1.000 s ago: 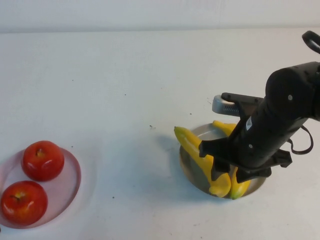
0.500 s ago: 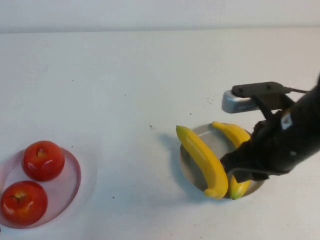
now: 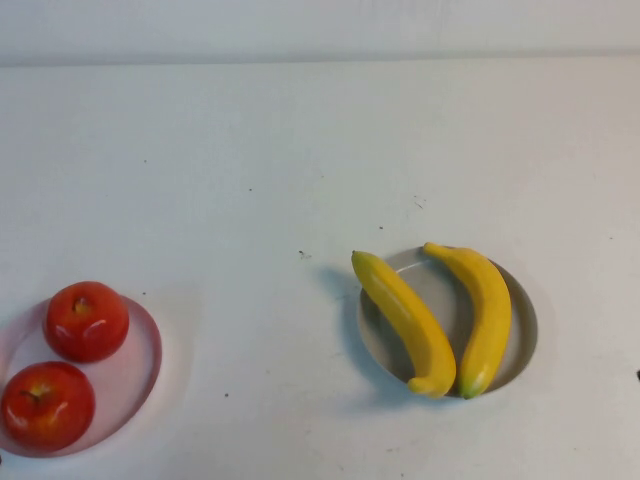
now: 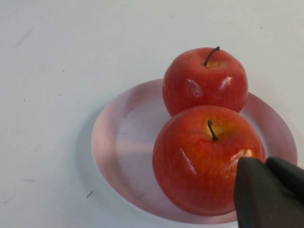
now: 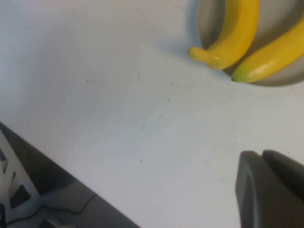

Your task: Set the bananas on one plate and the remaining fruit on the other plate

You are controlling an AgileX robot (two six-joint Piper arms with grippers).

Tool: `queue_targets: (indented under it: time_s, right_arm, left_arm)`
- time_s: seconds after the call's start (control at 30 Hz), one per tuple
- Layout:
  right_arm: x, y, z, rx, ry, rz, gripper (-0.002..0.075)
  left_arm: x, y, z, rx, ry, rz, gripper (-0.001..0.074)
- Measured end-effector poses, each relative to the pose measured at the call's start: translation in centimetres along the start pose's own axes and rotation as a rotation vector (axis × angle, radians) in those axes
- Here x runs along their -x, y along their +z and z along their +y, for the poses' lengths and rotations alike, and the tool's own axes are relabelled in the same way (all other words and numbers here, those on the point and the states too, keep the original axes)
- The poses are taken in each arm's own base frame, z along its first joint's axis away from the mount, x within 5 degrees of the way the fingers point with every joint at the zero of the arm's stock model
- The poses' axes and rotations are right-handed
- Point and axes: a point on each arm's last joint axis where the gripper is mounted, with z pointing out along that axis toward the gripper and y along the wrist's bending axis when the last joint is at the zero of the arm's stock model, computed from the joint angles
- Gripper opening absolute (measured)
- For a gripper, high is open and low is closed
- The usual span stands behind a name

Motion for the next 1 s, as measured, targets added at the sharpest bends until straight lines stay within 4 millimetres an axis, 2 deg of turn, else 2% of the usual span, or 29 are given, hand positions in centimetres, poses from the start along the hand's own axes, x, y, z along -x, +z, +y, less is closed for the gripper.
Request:
queue_targets:
  time_s: [0.17, 0.27, 0.37, 0.53, 0.63, 0.77, 1.0]
  right_arm:
    - [-1.9, -2.9, 0.3, 0.016, -0.02, -0.108, -0.0015]
    - [-2.5, -3.7, 0.3, 0.016, -0.025, -0.133, -0.0015]
    - [-2.6, -3.6, 0.1, 0.002, -0.028, -0.127, -0.0015]
    - [-3.0, -1.0, -0.6, -0.03, -0.014, -0.133, -0.0015]
    - [-3.6, 1.5, -2.1, -0.08, 0.052, -0.264, -0.0015]
    - [-7.0, 4.8, -5.0, -0.21, 0.17, -0.441, -0.0015]
    - [-13.7, 7.9, -7.0, -0.373, 0.277, -0.745, -0.0015]
  left_arm:
    - [0.0, 0.0, 0.0, 0.0, 0.0, 0.0, 0.0004]
    - [0.0, 0.0, 0.0, 0.0, 0.0, 0.0, 0.0004]
    - [0.0, 0.0, 0.0, 0.0, 0.0, 0.0, 0.0004]
    - [0.0, 0.0, 0.0, 0.0, 0.0, 0.0, 0.0004]
    - [0.0, 0.0, 0.0, 0.0, 0.0, 0.0, 0.0004]
    - [0.0, 0.0, 0.0, 0.0, 0.0, 0.0, 0.0004]
    - [0.0, 0.0, 0.0, 0.0, 0.0, 0.0, 0.0004]
